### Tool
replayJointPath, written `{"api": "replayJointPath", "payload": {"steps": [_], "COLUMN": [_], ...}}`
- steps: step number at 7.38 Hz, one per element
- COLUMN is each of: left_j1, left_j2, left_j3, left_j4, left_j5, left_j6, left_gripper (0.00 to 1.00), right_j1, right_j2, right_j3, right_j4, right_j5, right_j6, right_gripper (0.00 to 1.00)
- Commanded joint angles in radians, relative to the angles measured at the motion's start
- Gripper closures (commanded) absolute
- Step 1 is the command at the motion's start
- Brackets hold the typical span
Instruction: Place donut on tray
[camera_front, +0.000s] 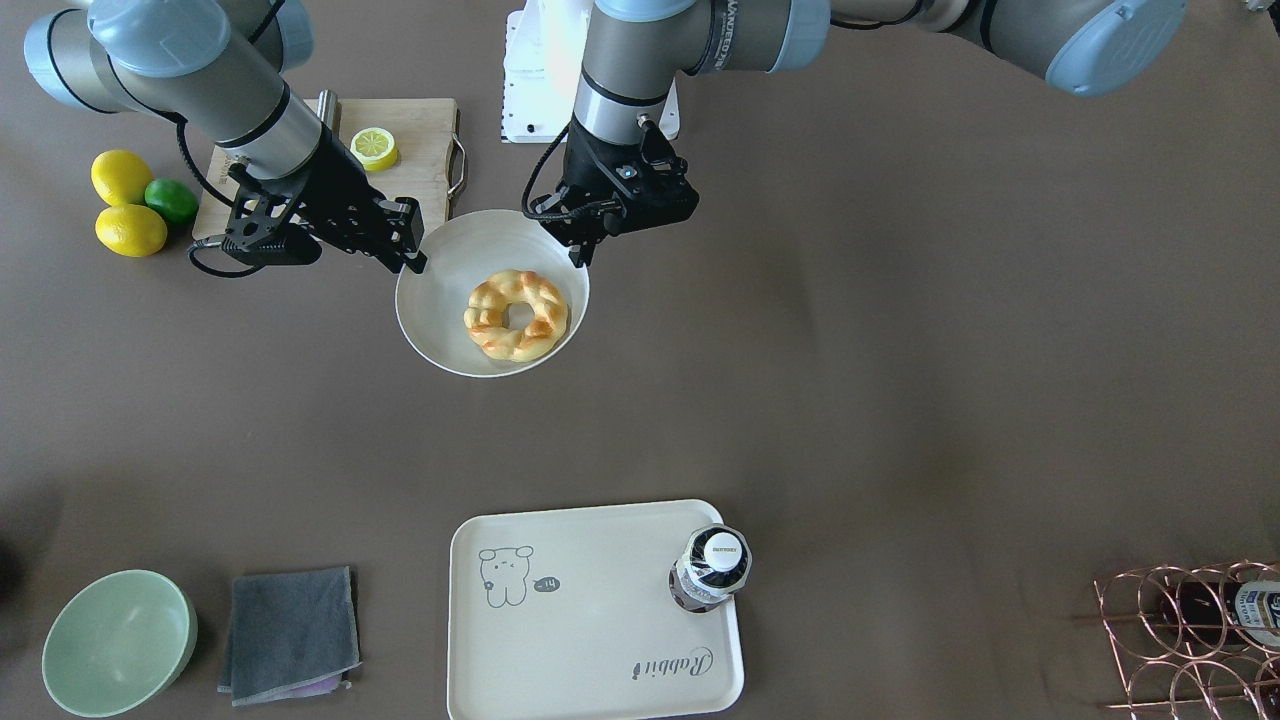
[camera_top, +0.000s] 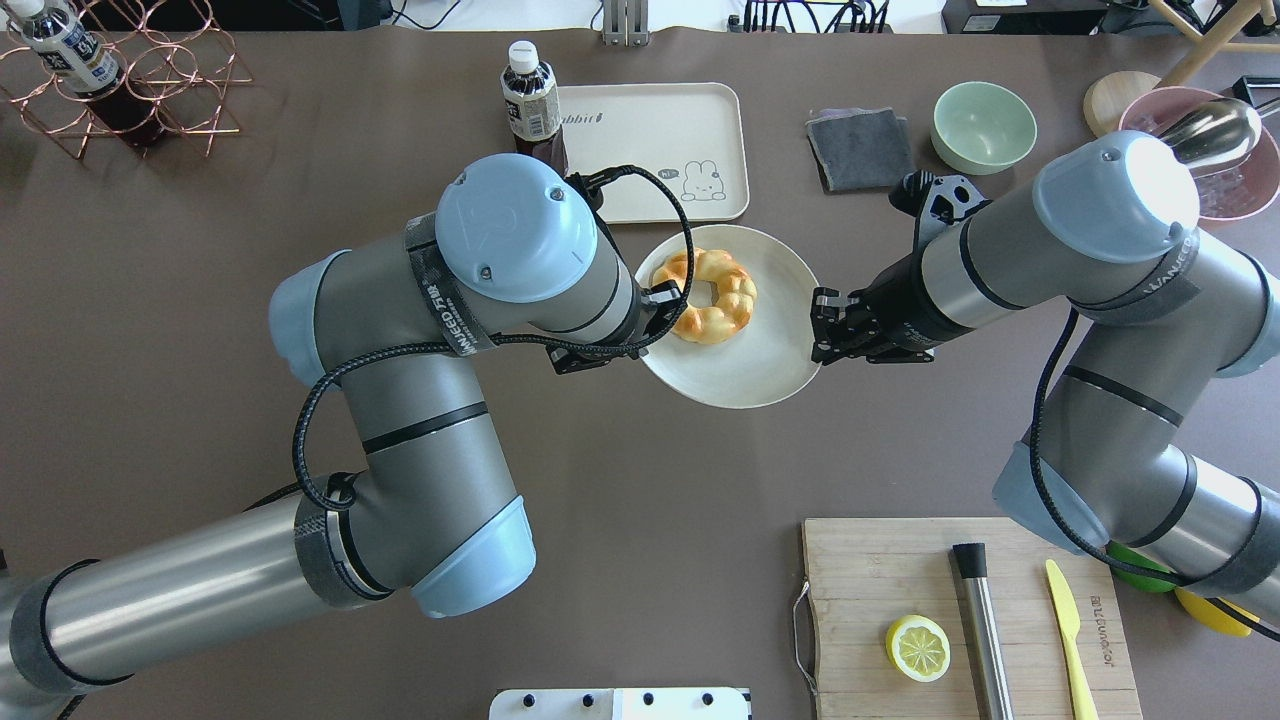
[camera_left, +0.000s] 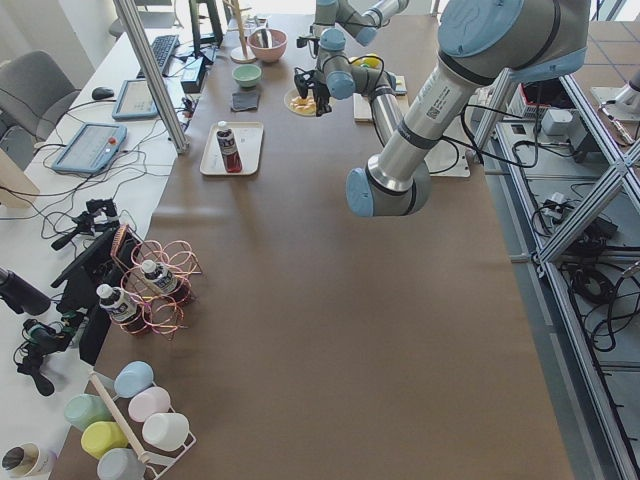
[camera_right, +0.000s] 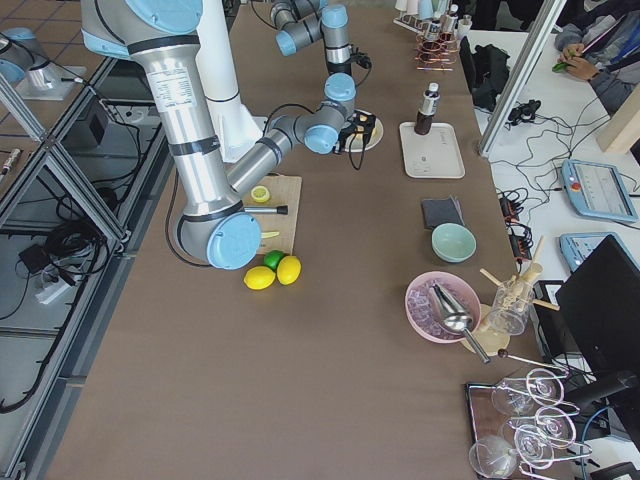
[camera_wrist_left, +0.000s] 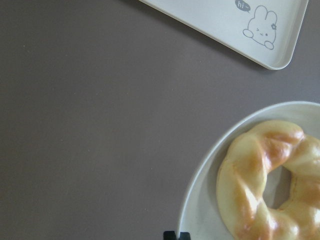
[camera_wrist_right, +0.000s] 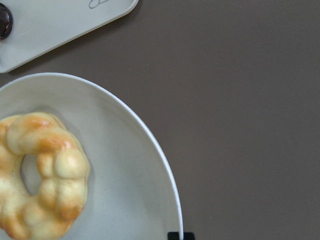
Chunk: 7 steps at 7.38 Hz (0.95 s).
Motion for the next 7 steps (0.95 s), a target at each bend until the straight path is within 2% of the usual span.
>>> {"api": "replayJointPath", "payload": {"steps": [1, 2, 3, 4, 7], "left_j1": [0.0, 0.0, 0.0, 0.0, -0.025], "left_j2": [-0.001, -0.001, -0.001, 0.001, 0.019], "left_j3": [-0.005, -0.005, -0.005, -0.003, -0.019], "left_j4": [-0.003, -0.003, -0.012, -0.015, -0.006], "left_j5": [0.0, -0.002, -0.002, 0.0, -0.003], "left_j6": [0.0, -0.002, -0.003, -0.003, 0.004], "left_gripper": [1.0, 1.0, 0.57, 0.03, 0.02], "right_j1": [0.0, 0.0, 0.0, 0.0, 0.023], "right_j2": [-0.001, -0.001, 0.001, 0.002, 0.024], "right_j3": [0.012, 0.012, 0.014, 0.014, -0.017], "right_j4": [-0.002, -0.002, 0.0, 0.0, -0.002], "right_j5": [0.002, 0.008, 0.017, 0.017, 0.017], "right_j6": [0.0, 0.0, 0.0, 0.0, 0.04], "right_gripper": [1.0, 1.0, 1.0, 1.0, 1.0]}}
